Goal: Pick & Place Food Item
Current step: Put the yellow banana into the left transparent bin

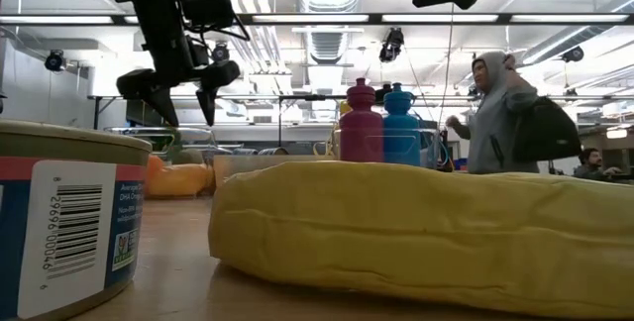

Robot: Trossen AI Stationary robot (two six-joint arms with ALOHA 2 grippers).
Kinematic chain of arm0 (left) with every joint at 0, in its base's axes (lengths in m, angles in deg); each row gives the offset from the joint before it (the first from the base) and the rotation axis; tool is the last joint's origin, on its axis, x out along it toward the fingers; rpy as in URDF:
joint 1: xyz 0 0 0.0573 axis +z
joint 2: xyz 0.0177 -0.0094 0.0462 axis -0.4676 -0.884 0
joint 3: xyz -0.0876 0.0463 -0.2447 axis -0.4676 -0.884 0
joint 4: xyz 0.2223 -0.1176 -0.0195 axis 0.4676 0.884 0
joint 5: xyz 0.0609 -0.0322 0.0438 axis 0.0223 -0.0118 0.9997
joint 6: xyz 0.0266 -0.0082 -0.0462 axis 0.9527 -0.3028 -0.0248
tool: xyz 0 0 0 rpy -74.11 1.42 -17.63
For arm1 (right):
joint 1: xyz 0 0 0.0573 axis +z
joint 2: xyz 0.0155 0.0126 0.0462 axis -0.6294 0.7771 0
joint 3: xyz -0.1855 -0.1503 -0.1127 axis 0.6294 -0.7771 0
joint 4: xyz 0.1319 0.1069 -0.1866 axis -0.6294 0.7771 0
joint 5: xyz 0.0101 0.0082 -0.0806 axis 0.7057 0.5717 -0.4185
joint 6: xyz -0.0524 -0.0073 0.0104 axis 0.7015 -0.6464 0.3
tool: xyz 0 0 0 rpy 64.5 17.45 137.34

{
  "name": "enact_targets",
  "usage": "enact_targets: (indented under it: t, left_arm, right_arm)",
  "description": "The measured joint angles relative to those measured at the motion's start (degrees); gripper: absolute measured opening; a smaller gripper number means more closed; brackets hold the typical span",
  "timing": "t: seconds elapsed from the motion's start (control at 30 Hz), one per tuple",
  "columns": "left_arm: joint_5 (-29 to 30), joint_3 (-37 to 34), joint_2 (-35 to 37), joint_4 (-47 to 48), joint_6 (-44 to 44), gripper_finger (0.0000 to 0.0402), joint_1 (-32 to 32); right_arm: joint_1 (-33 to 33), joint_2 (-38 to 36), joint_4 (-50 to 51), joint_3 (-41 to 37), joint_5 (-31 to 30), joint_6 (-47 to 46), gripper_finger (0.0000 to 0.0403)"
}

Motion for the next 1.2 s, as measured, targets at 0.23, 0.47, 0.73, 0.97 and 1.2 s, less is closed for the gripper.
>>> enact_targets:
  t: [0.23,0.47,0.73,0.97,1.2]
  left_arm:
    - [0.0,0.1,0.7,-0.3,3.1,0.0340,0.0]
    - [0.0,2.1,5.7,-0.3,9.5,0.0343,0.0]
    - [-0.2,2.7,12.3,-0.3,16.5,0.0341,-0.9]
    - [-0.2,2.7,15.9,-0.3,19.7,0.0338,-6.4]
    - [-0.3,2.7,16.4,-0.3,20.2,0.0334,-16.3]
  right_arm:
    - [0.0,0.0,0.0,0.0,0.0,0.0,0.0370]
    - [0.0,0.0,0.0,0.0,0.0,0.0,0.0370]
    - [0.0,0.0,0.0,0.0,0.0,0.0,0.0370]
    - [0.0,0.0,0.0,0.0,0.0,0.0,0.0370]
    - [0.0,0.0,0.0,0.0,0.0,0.0,0.0370]
